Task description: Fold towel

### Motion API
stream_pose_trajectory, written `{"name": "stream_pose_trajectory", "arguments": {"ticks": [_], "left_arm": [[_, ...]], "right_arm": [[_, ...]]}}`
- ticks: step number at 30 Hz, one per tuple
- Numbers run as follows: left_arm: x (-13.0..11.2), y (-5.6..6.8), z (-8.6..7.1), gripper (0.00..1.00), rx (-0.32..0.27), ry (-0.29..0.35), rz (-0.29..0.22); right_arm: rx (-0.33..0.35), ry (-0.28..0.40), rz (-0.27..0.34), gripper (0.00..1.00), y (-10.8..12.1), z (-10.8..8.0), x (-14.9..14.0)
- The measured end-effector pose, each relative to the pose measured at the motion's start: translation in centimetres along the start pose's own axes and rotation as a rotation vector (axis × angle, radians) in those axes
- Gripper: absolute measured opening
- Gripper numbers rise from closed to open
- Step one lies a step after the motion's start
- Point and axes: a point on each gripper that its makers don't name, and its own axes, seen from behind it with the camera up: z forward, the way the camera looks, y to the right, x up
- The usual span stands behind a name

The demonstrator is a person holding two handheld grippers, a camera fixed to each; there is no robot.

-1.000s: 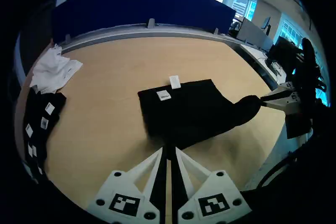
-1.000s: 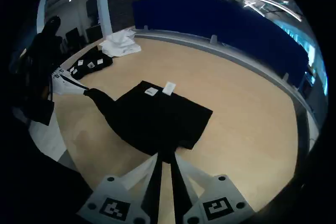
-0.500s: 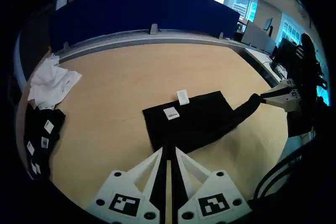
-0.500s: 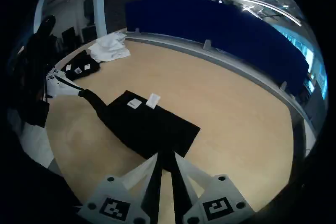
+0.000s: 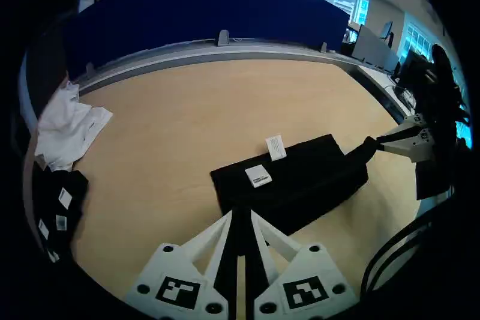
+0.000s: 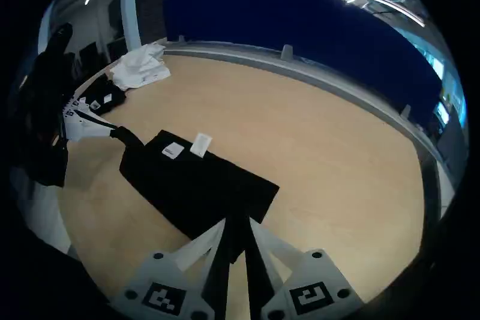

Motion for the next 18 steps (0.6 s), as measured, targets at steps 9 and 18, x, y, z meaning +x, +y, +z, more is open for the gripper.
{"name": "stream_pose_trajectory", "arguments": {"ticks": [9, 18], "left_arm": [[-0.9, -0.1, 1.8, 0.06, 0.003, -0.023, -0.001], [-1.4, -0.5, 4.2, 0.08, 0.023, -0.038, -0.020]], "right_arm": [[-0.008, -0.026, 0.029, 0.13, 0.5, 1.5, -1.3], [-0.038, -0.047, 0.036, 0.14, 1.4, 3.9, -1.9]]}}
